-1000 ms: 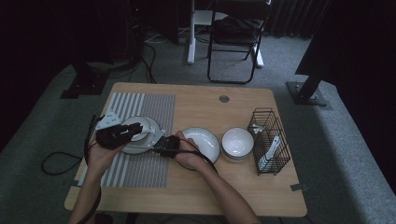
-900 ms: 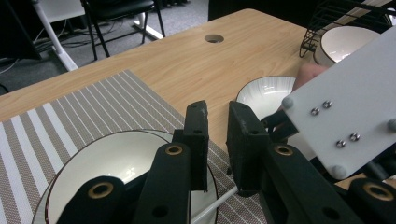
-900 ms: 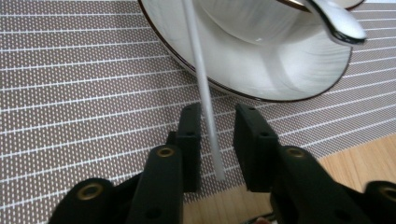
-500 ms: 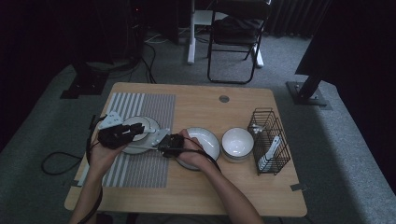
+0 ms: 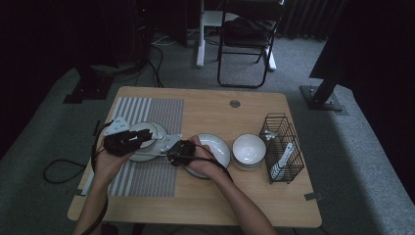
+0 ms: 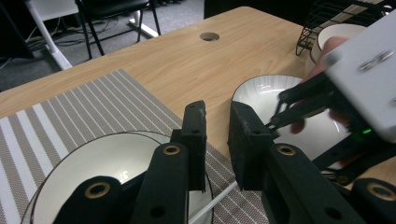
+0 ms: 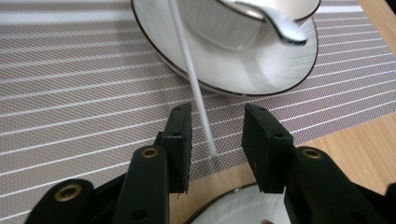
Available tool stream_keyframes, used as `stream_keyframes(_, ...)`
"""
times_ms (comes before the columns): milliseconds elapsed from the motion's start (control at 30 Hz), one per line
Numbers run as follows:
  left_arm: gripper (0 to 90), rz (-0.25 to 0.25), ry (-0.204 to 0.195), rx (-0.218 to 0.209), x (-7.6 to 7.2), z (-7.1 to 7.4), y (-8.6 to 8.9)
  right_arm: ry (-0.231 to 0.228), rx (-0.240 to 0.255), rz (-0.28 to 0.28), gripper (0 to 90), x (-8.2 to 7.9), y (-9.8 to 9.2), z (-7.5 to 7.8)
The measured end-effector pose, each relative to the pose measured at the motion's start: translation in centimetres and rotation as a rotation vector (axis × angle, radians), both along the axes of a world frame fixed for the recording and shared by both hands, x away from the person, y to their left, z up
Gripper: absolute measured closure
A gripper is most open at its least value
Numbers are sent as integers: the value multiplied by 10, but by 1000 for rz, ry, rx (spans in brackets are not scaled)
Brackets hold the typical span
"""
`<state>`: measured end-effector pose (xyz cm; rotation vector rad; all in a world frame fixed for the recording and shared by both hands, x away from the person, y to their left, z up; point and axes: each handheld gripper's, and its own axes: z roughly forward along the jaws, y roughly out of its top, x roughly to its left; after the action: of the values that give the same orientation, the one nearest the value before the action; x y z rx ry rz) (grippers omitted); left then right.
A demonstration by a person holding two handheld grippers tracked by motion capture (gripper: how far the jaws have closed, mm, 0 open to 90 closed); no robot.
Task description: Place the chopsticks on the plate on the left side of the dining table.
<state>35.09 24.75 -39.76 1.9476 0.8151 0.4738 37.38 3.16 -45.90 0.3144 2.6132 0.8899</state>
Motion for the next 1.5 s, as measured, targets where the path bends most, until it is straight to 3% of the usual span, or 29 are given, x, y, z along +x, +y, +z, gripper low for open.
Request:
stream_keyframes(167,769,-9,4,3,2,-1,-4,11,41,2,617,-9,-13,8)
stream_keyframes(367,765,-30,4,5,5,0,-13,44,97,-15,616,-24,-42,9)
stream_keyframes(433,765,-30,4,5,5,0,-13,52,109,-22,621,-27,-48,8)
stream_keyframes(467,761,-54,9,5,8,0,-22,68,117,-41,638,-36,-63,4)
stream_keyframes(700,753,-105,18,-2,13,-1,-41,109,160,-46,683,-55,-89,-5)
stream_keyframes(900,746,-149,22,7,17,-1,-59,120,157,-26,702,-67,-104,-15)
stream_keyframes(1133,738,-202,24,4,21,0,-83,130,166,-58,706,-73,-120,-25)
stream_keyframes(1367,731,-246,20,-8,25,4,-102,116,217,-83,707,-83,-138,-25)
stream_keyframes(1500,724,-284,18,0,27,6,-118,123,206,-88,706,-88,-143,-30)
